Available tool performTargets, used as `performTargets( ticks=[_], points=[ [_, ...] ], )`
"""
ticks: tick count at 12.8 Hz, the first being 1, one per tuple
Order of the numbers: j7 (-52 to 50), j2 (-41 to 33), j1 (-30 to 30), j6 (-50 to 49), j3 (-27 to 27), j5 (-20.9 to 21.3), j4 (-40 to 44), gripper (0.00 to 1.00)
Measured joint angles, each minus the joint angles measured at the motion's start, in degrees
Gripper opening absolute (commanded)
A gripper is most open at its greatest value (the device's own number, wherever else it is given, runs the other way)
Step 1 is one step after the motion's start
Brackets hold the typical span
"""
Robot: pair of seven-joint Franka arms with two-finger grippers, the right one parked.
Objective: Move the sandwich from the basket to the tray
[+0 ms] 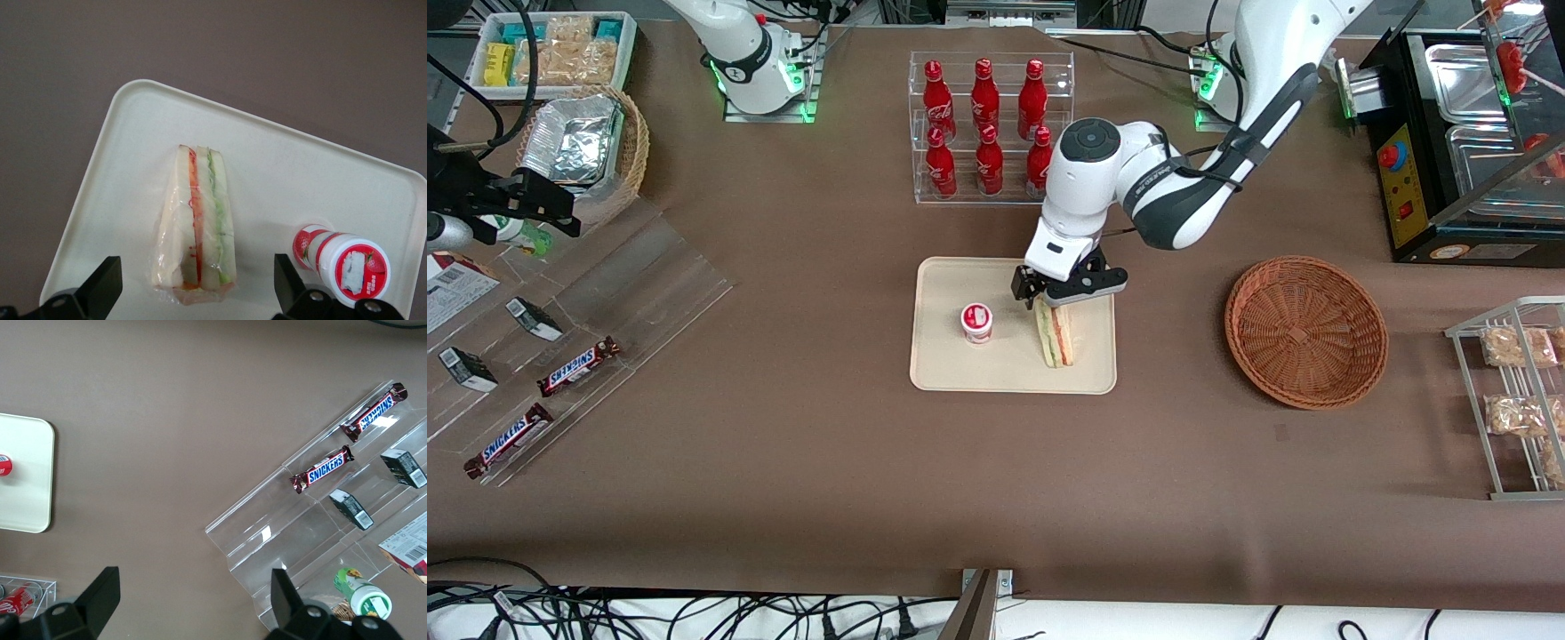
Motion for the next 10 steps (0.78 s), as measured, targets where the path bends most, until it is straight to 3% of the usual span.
performTargets(
  ticks=[4, 10],
  points=[
    [12.4, -1.1, 13.6, -13.2, -11.3, -4.7, 5.3, 1.0],
    [30.2, -1.6, 30.8, -22.7, -18.5, -10.1, 11.9, 1.0]
  ],
)
